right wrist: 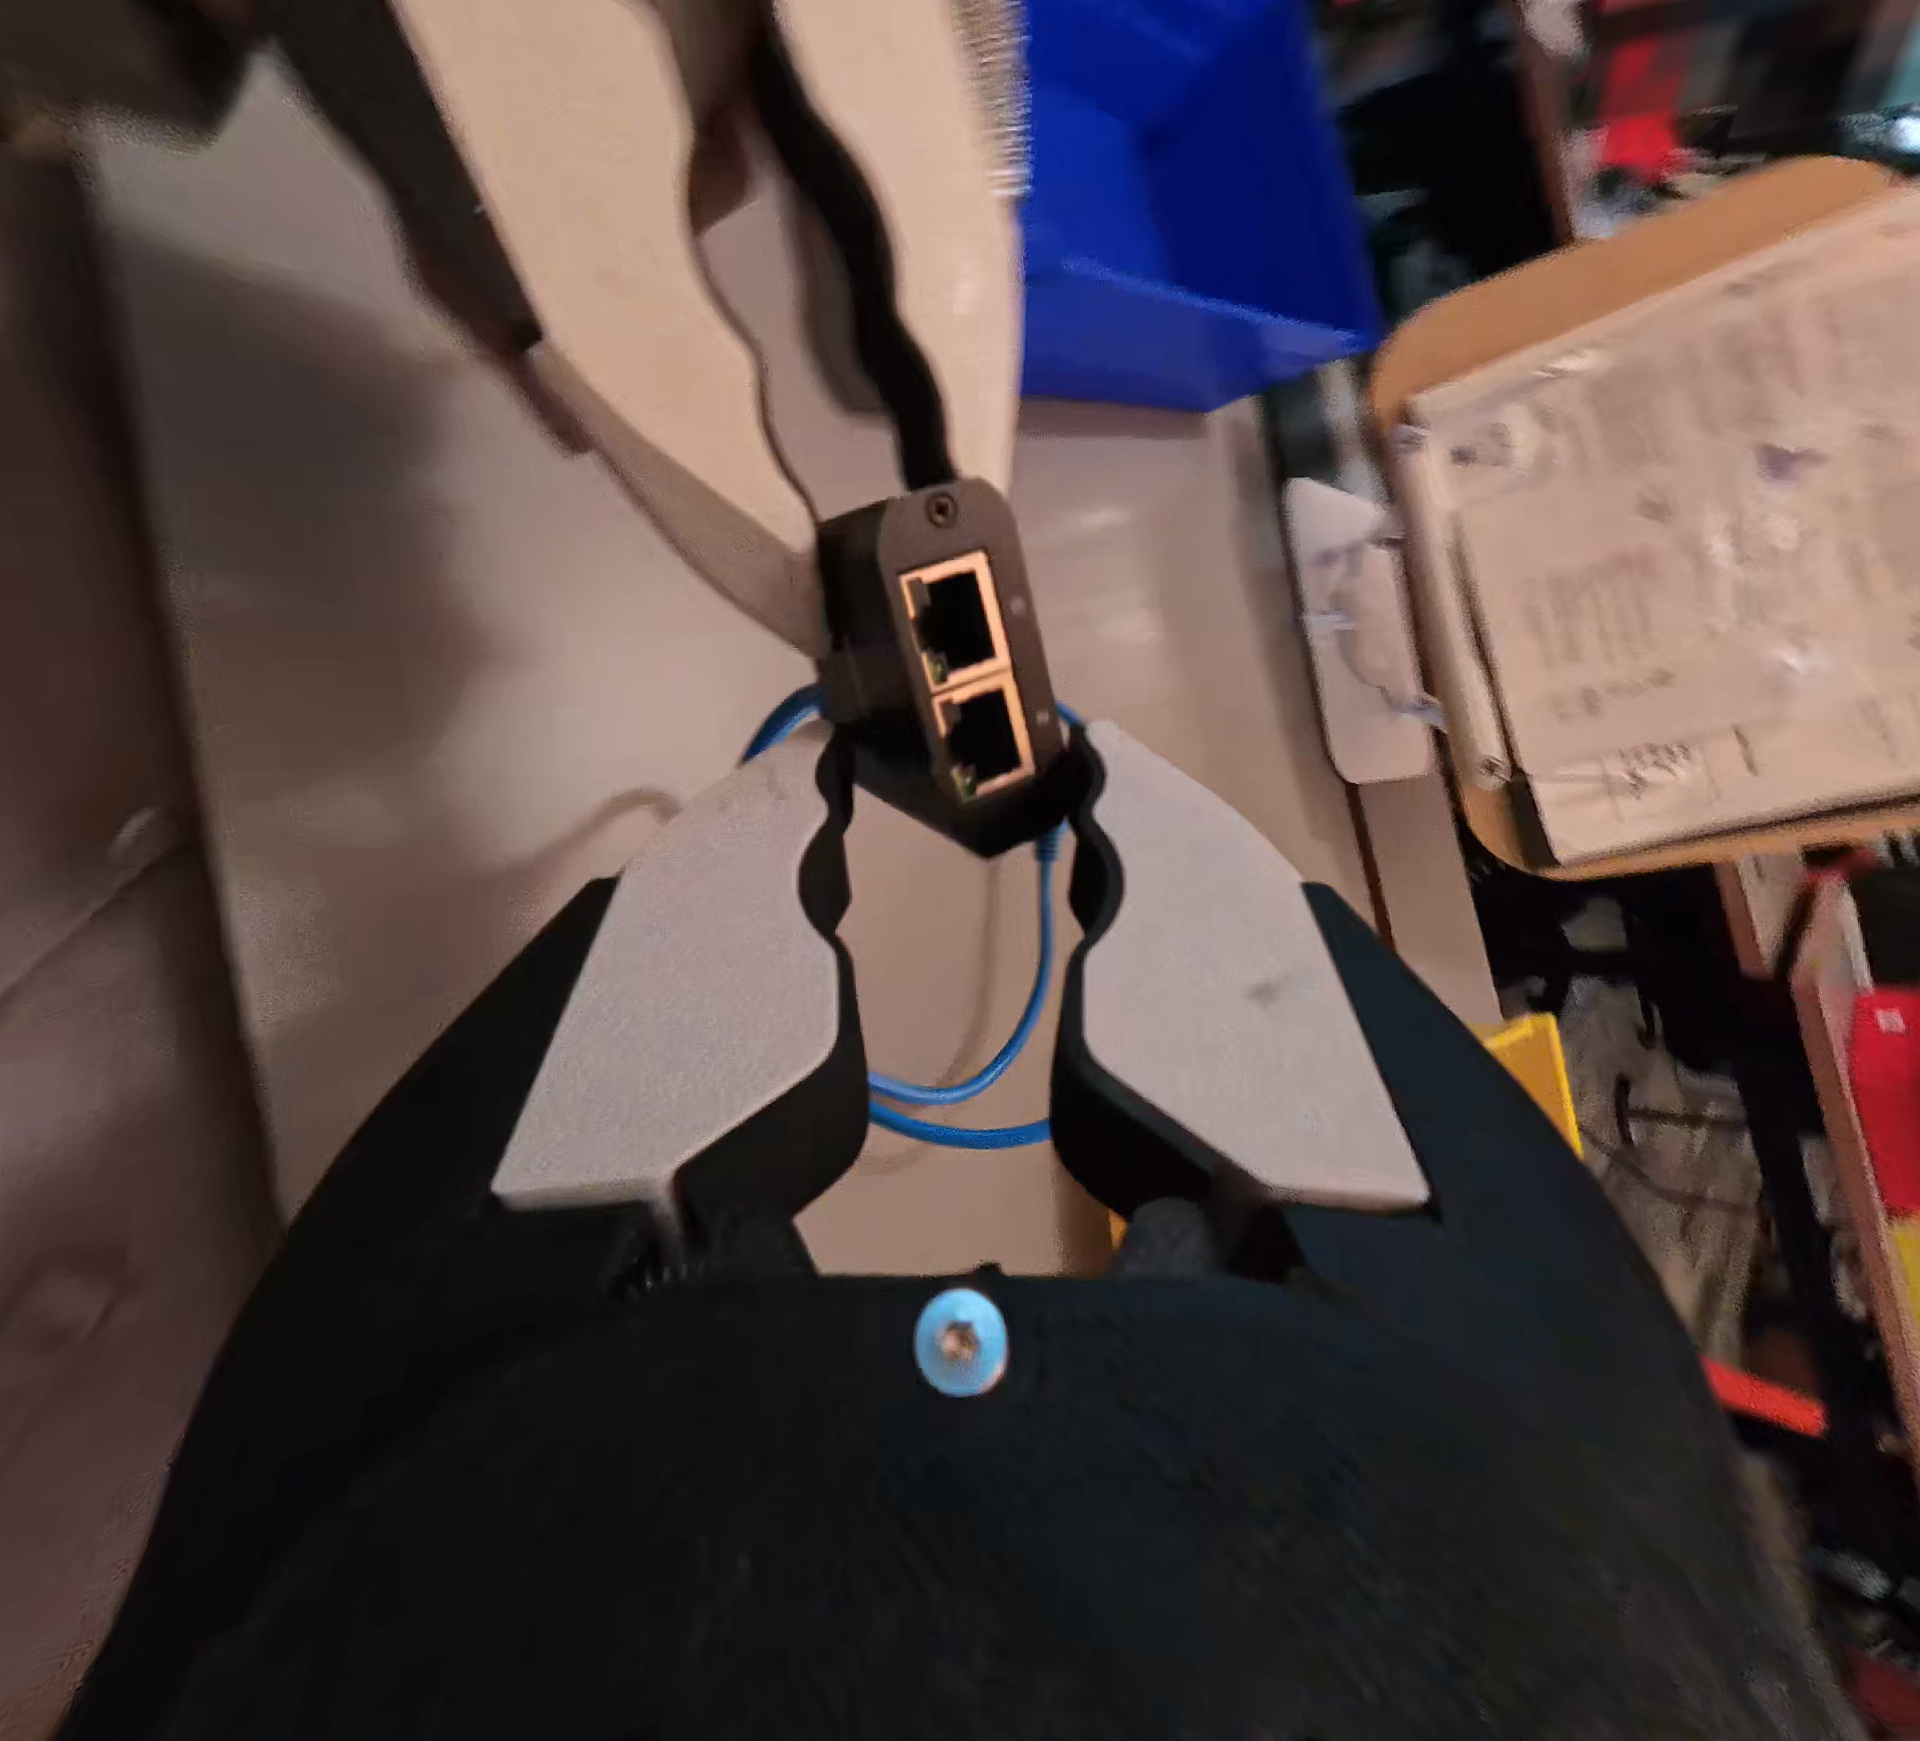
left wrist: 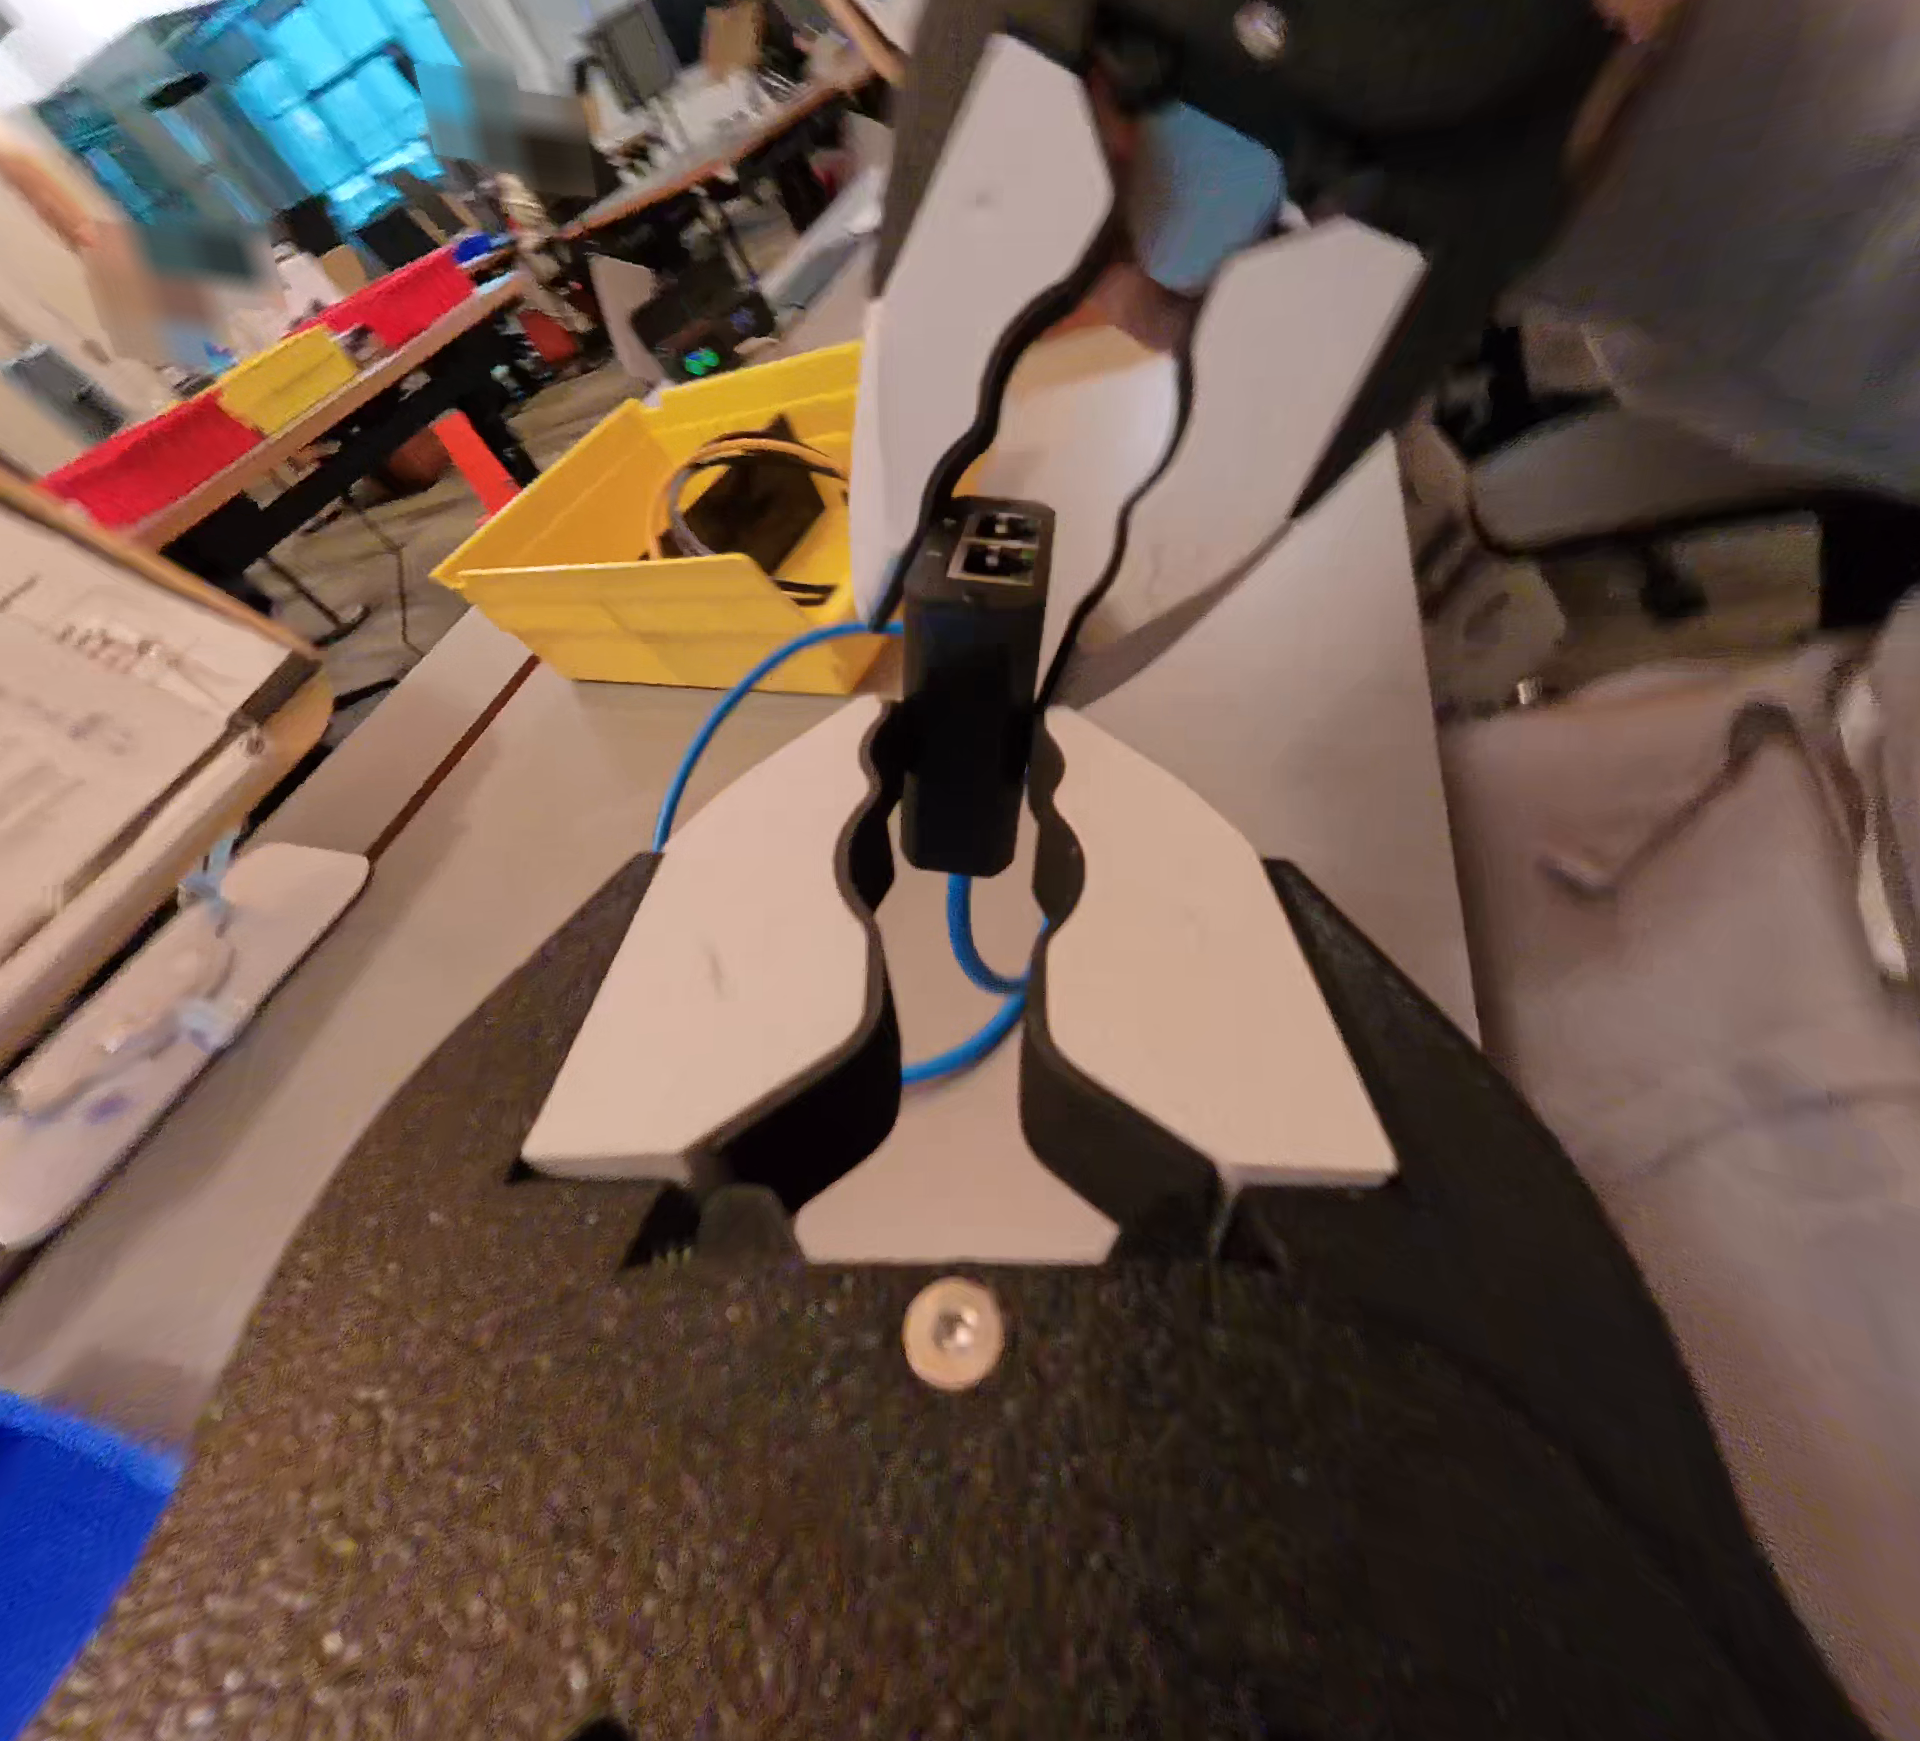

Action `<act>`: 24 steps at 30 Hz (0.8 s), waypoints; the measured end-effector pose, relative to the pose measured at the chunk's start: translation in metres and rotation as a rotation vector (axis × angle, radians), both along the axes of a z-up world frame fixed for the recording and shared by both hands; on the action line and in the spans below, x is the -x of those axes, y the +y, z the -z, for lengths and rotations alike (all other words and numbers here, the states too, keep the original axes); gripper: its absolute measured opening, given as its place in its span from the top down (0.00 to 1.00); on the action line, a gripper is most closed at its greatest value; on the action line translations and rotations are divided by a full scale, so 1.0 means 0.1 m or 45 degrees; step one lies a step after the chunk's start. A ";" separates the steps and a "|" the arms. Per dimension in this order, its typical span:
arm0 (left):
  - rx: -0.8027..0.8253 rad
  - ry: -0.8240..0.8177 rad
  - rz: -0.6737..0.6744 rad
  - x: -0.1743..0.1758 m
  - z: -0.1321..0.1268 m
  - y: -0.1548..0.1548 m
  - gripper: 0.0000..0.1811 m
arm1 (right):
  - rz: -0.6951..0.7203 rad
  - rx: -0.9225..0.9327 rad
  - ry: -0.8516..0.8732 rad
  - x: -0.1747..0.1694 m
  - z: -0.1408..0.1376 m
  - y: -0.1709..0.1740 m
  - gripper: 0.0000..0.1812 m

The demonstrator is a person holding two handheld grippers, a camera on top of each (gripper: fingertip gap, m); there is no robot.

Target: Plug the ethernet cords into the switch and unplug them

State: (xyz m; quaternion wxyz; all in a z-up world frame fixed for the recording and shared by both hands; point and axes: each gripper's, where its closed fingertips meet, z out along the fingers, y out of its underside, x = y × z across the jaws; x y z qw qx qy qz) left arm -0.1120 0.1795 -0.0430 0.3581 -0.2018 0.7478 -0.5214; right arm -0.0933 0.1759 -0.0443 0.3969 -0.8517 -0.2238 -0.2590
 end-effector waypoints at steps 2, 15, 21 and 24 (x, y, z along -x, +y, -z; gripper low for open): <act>0.233 0.037 -0.082 -0.11 -0.08 0.10 0.88 | 0.110 -0.258 0.112 -0.09 -0.10 0.07 0.66; 1.146 0.138 -0.167 -0.33 -0.28 0.17 0.88 | 0.452 -0.765 0.251 -0.41 0.02 0.29 0.52; 1.109 0.156 -0.117 -0.34 -0.23 -0.01 0.88 | 0.318 -0.719 0.194 -0.38 0.03 0.20 0.71; 0.909 0.151 -0.104 -0.33 -0.15 -0.07 0.88 | 0.245 -0.564 0.100 -0.42 0.09 0.10 0.77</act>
